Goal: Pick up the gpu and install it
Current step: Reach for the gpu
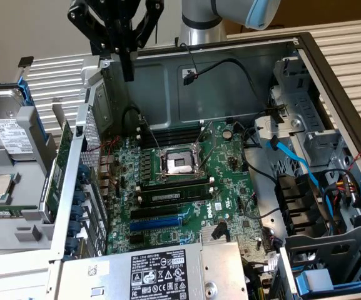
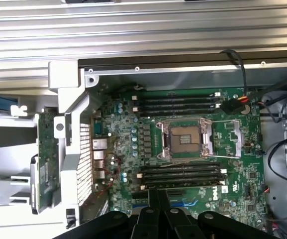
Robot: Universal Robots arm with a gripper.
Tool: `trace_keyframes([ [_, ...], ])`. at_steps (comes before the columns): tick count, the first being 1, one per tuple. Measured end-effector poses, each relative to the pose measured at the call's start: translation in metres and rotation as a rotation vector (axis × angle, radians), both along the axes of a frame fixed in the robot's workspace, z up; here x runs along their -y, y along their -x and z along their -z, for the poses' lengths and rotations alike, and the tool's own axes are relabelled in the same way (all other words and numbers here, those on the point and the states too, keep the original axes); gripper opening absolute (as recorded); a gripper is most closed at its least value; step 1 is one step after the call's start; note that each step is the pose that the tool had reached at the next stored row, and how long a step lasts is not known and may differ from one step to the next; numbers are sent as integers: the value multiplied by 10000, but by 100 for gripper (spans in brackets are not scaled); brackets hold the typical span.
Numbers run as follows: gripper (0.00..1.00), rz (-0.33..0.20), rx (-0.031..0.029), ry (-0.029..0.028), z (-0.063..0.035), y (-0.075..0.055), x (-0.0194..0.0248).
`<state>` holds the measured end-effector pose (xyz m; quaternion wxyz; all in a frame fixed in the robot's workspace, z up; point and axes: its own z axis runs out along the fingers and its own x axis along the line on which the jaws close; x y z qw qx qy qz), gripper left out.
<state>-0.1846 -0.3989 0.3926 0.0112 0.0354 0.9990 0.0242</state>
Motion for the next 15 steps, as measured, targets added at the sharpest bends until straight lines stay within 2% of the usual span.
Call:
trace_keyframes([
  [15, 11, 0, 1, 0, 0, 682, 0],
])
